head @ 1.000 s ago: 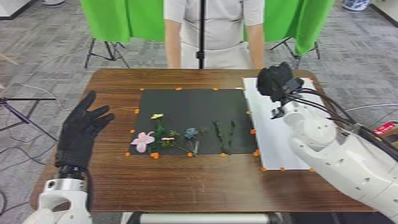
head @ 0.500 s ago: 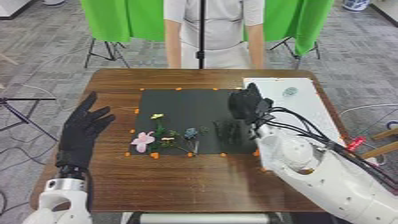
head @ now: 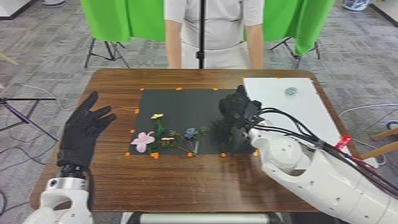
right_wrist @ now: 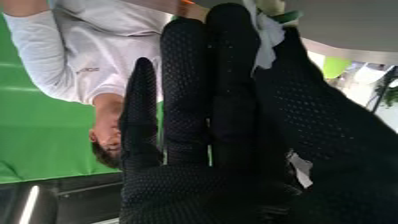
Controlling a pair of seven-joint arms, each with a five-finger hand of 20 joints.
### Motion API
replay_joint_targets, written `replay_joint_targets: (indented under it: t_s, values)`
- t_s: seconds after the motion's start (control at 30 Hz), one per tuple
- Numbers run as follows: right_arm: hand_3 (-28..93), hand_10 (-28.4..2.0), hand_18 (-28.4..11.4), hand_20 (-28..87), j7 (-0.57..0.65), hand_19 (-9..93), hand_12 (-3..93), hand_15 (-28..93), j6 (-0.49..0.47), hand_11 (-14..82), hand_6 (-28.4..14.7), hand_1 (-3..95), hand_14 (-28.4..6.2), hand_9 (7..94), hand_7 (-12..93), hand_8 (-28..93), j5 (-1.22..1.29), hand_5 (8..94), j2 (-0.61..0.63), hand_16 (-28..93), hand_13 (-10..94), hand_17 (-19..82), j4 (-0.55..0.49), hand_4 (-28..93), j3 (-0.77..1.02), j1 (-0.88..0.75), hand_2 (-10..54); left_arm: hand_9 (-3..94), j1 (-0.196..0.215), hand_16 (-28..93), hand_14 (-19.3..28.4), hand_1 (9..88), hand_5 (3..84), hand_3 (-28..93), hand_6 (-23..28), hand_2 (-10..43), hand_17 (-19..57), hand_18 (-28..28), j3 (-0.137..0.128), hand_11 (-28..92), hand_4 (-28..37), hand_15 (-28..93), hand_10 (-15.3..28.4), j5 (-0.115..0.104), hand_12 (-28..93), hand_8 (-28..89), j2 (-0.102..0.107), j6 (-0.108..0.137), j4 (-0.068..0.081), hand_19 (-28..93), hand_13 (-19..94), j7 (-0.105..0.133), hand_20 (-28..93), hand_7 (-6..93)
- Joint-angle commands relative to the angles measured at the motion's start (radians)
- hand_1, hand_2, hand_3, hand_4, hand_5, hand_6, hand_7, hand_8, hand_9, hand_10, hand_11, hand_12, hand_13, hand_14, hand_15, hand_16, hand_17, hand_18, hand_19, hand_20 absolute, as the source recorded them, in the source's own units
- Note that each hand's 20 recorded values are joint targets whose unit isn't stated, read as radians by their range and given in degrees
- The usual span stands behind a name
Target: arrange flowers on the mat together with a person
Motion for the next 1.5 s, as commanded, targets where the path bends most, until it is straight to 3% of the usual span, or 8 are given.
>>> replay_joint_targets:
  t_s: [0.03,0.53,0.73,0.87,1.07,1.2,1.33,1.5]
  values:
    - [76,-7.8,-15.4,23,-0.047,62,22.9,60,-0.052,30.9,7.2,39.0,-7.5,73.7,19,-9,-0.027,68.9,0.022,18,63,15,-0.033,-28,0.001,0.008,-9.5,33.4,0.007,-9,24.5,22.0,30.5,79,3.3,2.6,-7.8,21.8,0.003,26,-28.3,54,17.7,-0.007,11,-8,-0.001,0.005,0.003,47,23,-0.014,16,9.9]
    - [77,-9.3,-17.0,25,-0.022,61,19.1,61,-0.019,33.5,6.3,31.1,-8.8,70.2,18,-14,0.046,65.8,0.077,17,60,14,-0.130,-28,0.068,-0.001,-9.5,33.4,0.020,-9,24.4,22.6,30.6,79,3.4,2.7,-7.9,21.8,0.001,26,-28.3,54,17.6,-0.007,11,-8,-0.001,0.016,-0.002,47,23,0.002,16,9.8]
    - [77,-12.2,-18.2,24,-0.063,59,17.1,58,-0.026,27.9,2.7,23.0,-11.6,63.6,16,-13,0.417,58.9,0.081,15,56,13,-0.266,-27,0.357,-0.195,-3.7,33.3,0.026,-9,24.4,22.0,30.6,78,3.3,2.8,-7.9,21.8,-0.007,26,-28.3,54,17.6,0.002,11,-8,-0.004,0.016,-0.005,47,23,0.003,16,9.9]
    - [78,-13.6,-19.3,22,-0.120,56,15.5,52,-0.058,23.0,1.0,19.8,-14.5,59.8,15,-13,0.683,55.8,0.057,12,52,12,-0.343,-26,0.586,-0.375,3.1,33.3,0.035,-9,24.4,21.7,30.6,78,3.3,2.7,-7.9,21.8,-0.004,26,-28.3,54,17.6,-0.007,11,-8,0.019,0.030,-0.010,47,23,0.018,16,9.9]
    - [78,-14.2,-21.4,18,-0.210,49,14.4,42,-0.315,17.8,-0.4,16.6,-17.8,52.2,14,-12,1.286,49.8,-0.072,9,39,9,-0.384,-27,0.935,-0.618,7.2,33.2,0.046,-9,23.6,21.6,30.8,78,3.3,2.8,-8.0,21.9,-0.001,26,-28.3,53,17.7,0.003,11,-8,0.019,0.023,-0.014,47,21,0.014,16,9.8]
    - [79,-14.7,-21.5,17,-0.256,47,14.2,35,-0.316,15.0,-0.4,16.4,-17.7,46.4,13,-11,1.504,46.6,-0.107,9,30,7,-0.376,-27,1.022,-0.728,7.9,33.0,0.049,-9,22.9,21.5,31.0,78,3.2,2.8,-8.0,22.0,0.007,26,-28.3,52,17.4,0.006,11,-8,0.017,0.023,-0.016,47,20,0.014,16,9.7]
    - [80,-14.9,-21.5,16,-0.277,44,14.4,31,-0.318,13.1,-0.2,15.3,-17.7,44.5,13,-11,1.610,44.8,-0.147,10,28,6,-0.384,-28,1.092,-0.817,8.1,32.6,0.055,-9,22.3,21.5,31.2,78,3.0,2.7,-8.1,22.0,0.004,25,-28.3,49,17.1,0.028,11,-8,0.009,0.014,-0.018,46,19,-0.002,16,9.5]
    - [81,-12.8,-21.7,14,-0.329,36,14.3,19,-0.284,8.8,0.7,12.0,-14.2,42.7,11,-10,1.683,42.5,-0.189,13,25,5,-0.393,-28,1.111,-0.888,7.3,31.5,0.065,-7,20.3,21.2,31.3,78,2.7,2.7,-7.9,22.4,-0.006,22,-28.3,42,15.9,0.127,11,-8,-0.001,0.007,-0.026,45,19,-0.059,15,8.8]
